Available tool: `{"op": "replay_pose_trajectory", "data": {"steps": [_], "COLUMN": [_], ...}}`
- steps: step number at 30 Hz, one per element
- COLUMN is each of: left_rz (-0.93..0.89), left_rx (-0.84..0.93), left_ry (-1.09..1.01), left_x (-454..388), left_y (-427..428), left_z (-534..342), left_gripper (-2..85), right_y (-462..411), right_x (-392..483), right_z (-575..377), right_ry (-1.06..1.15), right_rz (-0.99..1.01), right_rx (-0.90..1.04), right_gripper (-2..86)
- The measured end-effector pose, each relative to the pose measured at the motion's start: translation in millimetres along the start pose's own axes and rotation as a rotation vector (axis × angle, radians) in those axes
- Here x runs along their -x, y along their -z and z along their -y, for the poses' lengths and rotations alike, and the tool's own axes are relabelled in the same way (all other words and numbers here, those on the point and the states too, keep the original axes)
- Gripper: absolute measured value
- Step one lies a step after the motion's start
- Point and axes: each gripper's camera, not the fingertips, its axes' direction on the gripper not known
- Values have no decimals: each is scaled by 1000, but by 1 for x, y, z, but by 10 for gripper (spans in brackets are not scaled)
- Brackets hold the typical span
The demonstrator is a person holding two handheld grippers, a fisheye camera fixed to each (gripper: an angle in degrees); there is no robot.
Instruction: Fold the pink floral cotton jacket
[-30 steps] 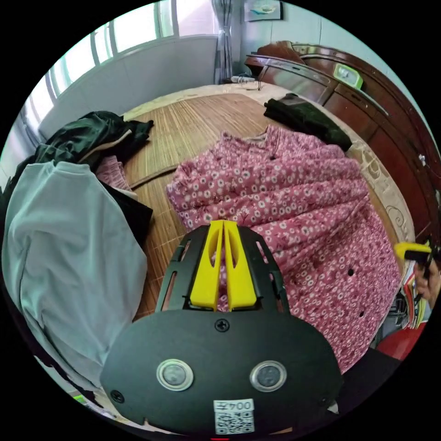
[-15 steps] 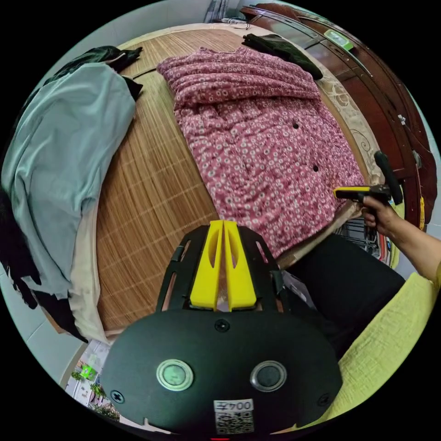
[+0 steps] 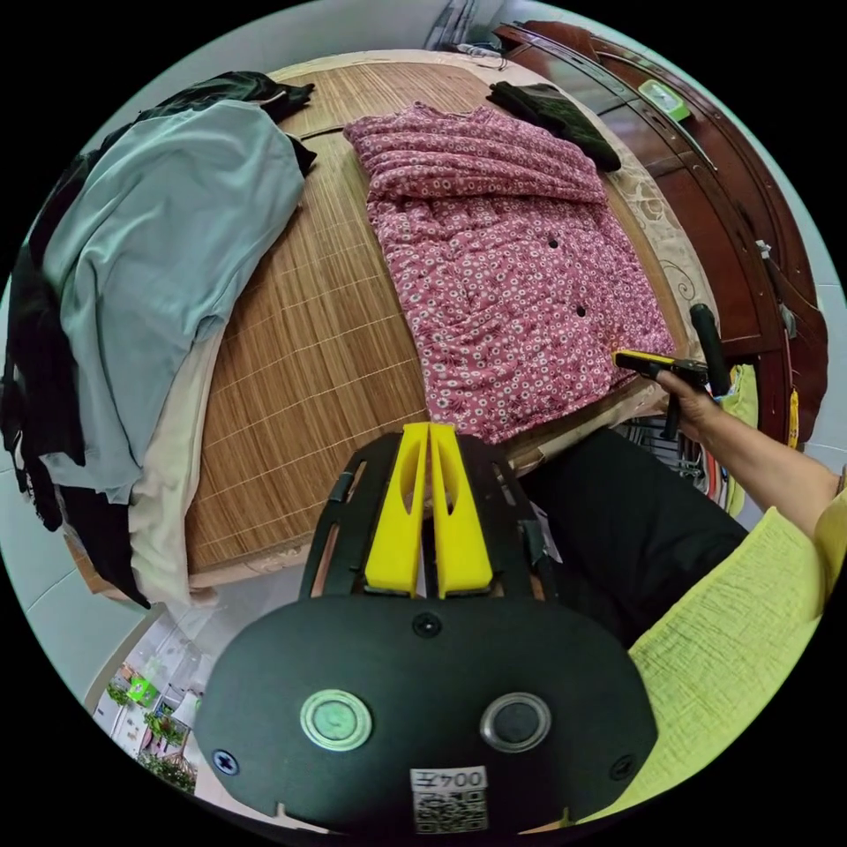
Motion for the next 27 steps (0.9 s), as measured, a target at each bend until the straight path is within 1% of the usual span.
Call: {"op": "replay_pose_trajectory", "data": {"steps": [7, 13, 18, 23, 27], "left_rz": [-2, -37, -67, -83, -104], "left_rx": [-2, -13, -24, -40, -40], "left_ry": [31, 85, 142, 199, 225], "left_x": [18, 36, 56, 80, 96], "left_y": [-14, -39, -61, -78, -98], "left_z": [-24, -50, -75, -95, -109], "left_gripper": [2, 1, 0, 0, 1], "right_y": [-5, -9, -13, -22, -28], "right_x": [-2, 7, 6, 21, 21], "right_z": [15, 32, 47, 68, 74], "right_ry": [-69, 10, 34, 120, 113], "right_rz": [44, -19, -25, -147, -173], "right_rx": [5, 33, 66, 142, 143], "right_gripper": [-7, -8, -8, -8, -7]}}
